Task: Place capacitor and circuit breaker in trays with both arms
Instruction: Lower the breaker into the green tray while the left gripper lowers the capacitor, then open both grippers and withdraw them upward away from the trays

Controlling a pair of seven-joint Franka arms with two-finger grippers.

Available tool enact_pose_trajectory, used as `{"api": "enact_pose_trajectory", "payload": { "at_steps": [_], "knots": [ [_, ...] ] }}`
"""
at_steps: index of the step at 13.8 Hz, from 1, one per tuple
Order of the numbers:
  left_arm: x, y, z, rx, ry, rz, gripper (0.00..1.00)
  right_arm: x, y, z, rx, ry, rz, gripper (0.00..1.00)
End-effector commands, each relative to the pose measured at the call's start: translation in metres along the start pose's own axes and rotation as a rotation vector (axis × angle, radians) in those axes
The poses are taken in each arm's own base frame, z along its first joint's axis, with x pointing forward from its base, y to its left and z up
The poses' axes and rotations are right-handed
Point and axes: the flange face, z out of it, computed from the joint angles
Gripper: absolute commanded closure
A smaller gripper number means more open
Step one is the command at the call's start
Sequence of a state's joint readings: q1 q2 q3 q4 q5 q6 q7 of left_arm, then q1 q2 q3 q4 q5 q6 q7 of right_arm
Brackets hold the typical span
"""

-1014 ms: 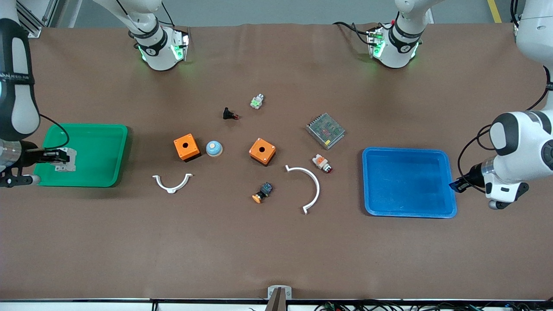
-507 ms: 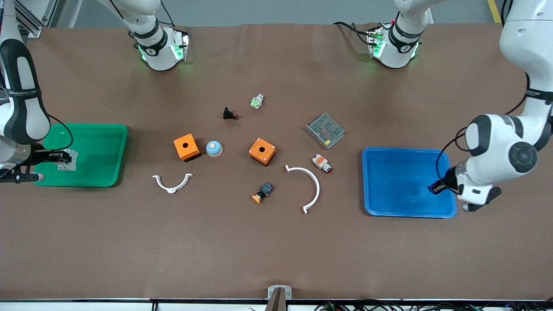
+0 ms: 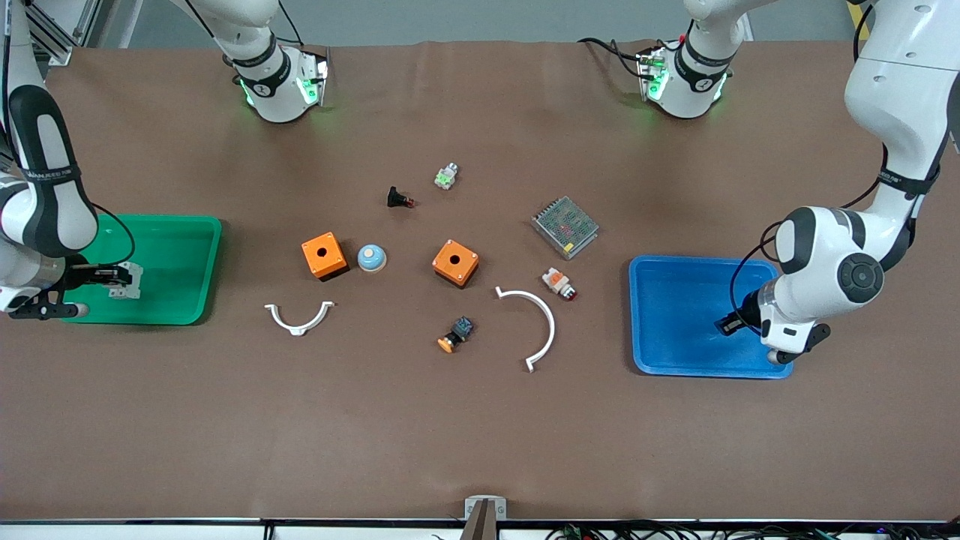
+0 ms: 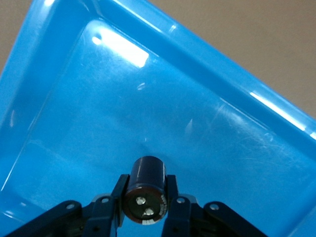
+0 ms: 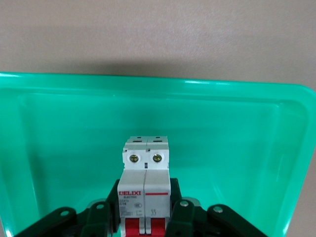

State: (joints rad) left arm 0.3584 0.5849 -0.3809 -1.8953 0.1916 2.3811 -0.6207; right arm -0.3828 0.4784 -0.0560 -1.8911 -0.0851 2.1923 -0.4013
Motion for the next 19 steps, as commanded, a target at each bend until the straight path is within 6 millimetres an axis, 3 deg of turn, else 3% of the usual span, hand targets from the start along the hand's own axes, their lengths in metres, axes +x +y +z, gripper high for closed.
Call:
{"api": "enact_pose_trajectory", "payload": {
  "at_steps": [1,2,3,4,5,7,9,11,13,15,17,19],
  "knots": [
    [0.0,-0.001,0.002,0.031,0.031,0.042,0.02,-0.014,0.009,0.007,0.0,-0.009,0.007,0.75],
    [0.001,-0.003,0.001,0.033,0.03,0.041,0.0,-0.017,0.01,0.011,0.006,-0.017,0.012,0.71],
    [0.003,-0.002,-0.007,0.033,0.042,0.043,0.0,-0.018,0.01,0.012,0.009,-0.023,0.012,0.48],
    [0.01,0.0,-0.023,0.028,0.068,0.043,0.0,-0.019,0.011,0.011,0.009,-0.023,0.013,0.07],
    [0.013,0.003,-0.047,0.031,0.093,0.043,0.0,-0.02,0.012,0.005,0.007,-0.019,0.016,0.0],
    [0.022,0.009,-0.105,0.054,0.13,0.051,0.0,-0.021,0.01,-0.021,0.0,-0.008,0.015,0.0],
    [0.024,0.016,-0.164,0.069,0.158,0.054,0.0,-0.023,-0.004,-0.084,-0.014,0.004,0.011,0.01],
    [0.023,0.026,-0.211,0.074,0.177,0.102,0.0,-0.027,-0.032,-0.151,-0.027,0.003,0.026,0.01],
    [0.021,0.026,-0.257,0.075,0.203,0.176,0.0,-0.042,-0.071,-0.204,-0.034,0.026,0.052,0.01],
    [0.021,0.023,-0.298,0.09,0.208,0.262,0.0,-0.056,-0.13,-0.247,-0.047,0.033,0.073,0.01],
    [0.014,0.02,-0.321,0.107,0.158,0.272,0.0,-0.068,-0.188,-0.274,-0.037,0.045,0.085,0.01],
    [-0.004,0.021,-0.35,0.119,0.177,0.308,0.0,-0.075,-0.231,-0.291,-0.004,0.07,0.09,0.01]
  ]
}}
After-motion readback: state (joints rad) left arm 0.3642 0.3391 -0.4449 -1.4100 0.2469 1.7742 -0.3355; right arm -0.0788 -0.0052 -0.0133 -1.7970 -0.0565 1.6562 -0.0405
